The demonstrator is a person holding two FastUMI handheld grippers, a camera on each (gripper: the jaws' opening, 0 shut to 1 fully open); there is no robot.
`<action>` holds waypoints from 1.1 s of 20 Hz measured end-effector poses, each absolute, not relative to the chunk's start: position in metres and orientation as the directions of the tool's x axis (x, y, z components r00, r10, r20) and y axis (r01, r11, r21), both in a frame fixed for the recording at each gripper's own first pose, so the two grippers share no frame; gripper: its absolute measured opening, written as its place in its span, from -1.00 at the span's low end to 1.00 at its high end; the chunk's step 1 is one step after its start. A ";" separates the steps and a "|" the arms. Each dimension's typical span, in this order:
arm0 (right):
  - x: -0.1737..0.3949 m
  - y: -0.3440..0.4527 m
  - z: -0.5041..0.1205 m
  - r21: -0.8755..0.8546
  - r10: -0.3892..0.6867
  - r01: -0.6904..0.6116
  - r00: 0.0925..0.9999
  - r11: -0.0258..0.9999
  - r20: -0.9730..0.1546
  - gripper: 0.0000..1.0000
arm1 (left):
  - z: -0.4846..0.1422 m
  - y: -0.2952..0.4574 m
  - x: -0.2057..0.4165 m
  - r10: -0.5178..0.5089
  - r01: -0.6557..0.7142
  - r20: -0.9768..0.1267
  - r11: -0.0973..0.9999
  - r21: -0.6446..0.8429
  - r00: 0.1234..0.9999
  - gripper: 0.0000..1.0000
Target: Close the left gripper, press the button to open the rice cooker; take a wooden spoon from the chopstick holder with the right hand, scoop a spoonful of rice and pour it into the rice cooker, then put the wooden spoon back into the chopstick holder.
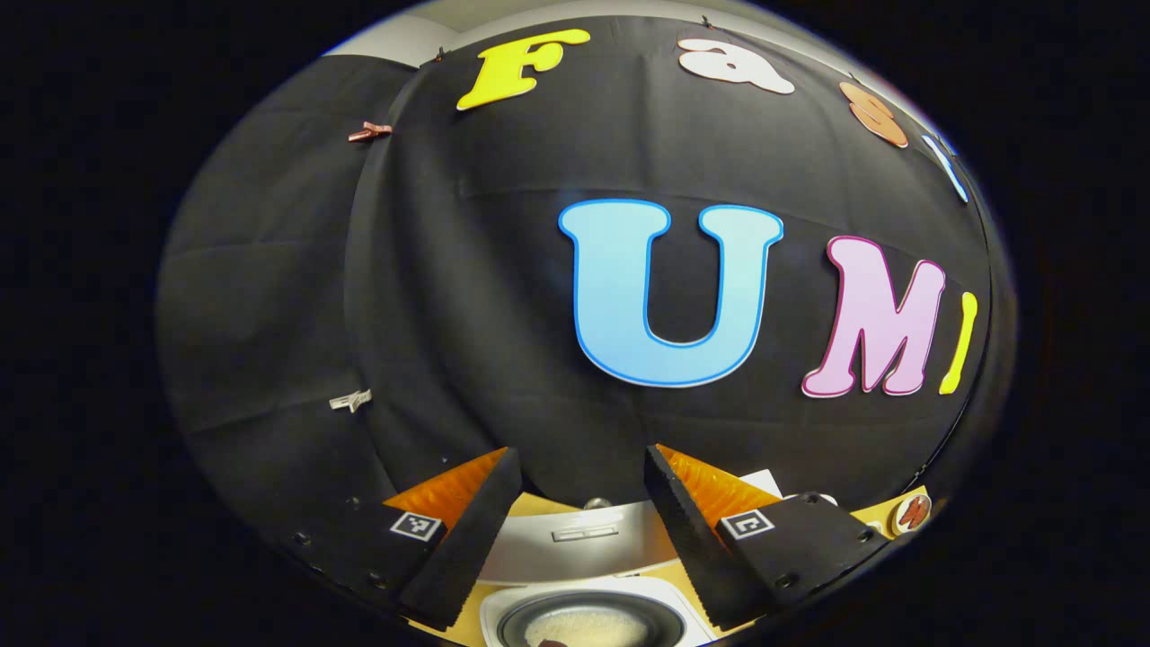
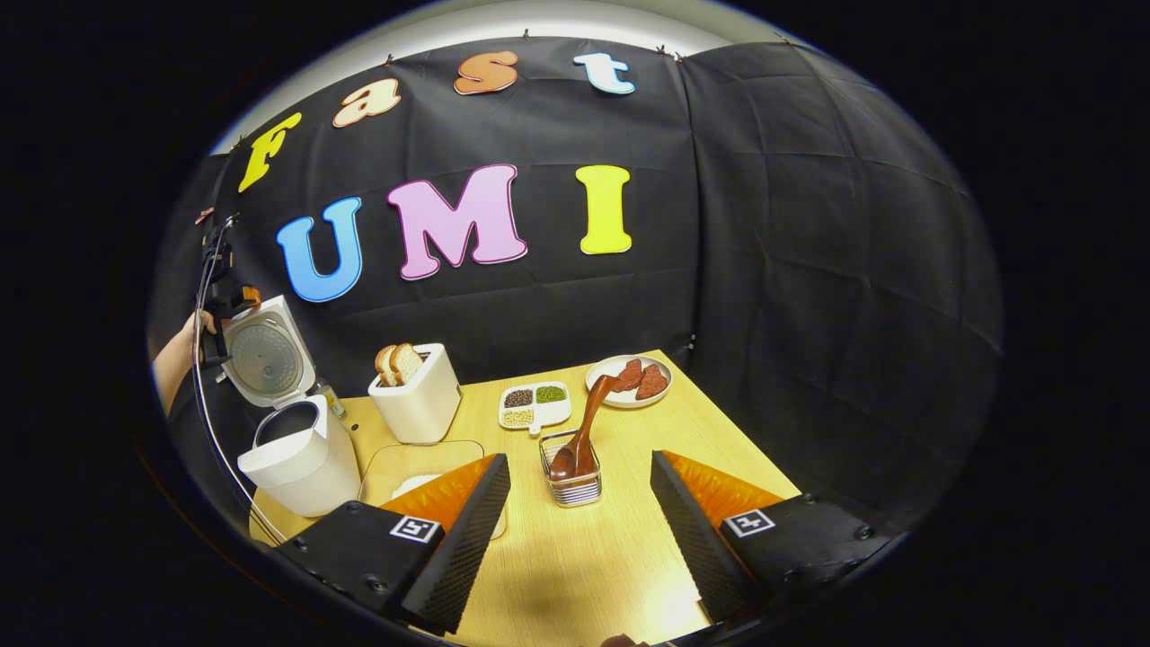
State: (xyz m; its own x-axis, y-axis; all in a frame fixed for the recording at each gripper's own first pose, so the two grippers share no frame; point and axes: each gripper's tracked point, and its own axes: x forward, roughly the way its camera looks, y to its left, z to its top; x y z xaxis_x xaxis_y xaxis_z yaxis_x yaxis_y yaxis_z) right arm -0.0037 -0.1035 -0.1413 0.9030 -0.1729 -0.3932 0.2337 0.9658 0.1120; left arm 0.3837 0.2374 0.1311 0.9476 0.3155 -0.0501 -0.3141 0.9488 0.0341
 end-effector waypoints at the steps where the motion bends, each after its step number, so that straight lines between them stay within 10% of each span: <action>1: -0.001 -0.101 -0.142 0.115 -0.159 0.220 0.906 0.969 -0.393 0.97 | 0.125 0.232 0.375 0.317 -0.316 -0.081 0.948 0.027 0.945 0.95; 22: -0.008 -0.101 -0.184 0.149 0.014 0.064 0.880 0.987 -0.474 0.97 | -0.087 0.170 0.272 0.345 -0.360 -0.364 0.933 0.026 0.865 0.94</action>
State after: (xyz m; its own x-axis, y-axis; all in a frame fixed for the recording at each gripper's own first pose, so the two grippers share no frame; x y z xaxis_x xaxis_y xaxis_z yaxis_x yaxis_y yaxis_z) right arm -0.0081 -0.1010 -0.1839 0.8804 0.0143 -0.4739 0.0641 0.9868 0.1489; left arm 0.2720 0.1699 -0.0872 0.8655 0.3446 -0.3636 -0.3602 0.9325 0.0264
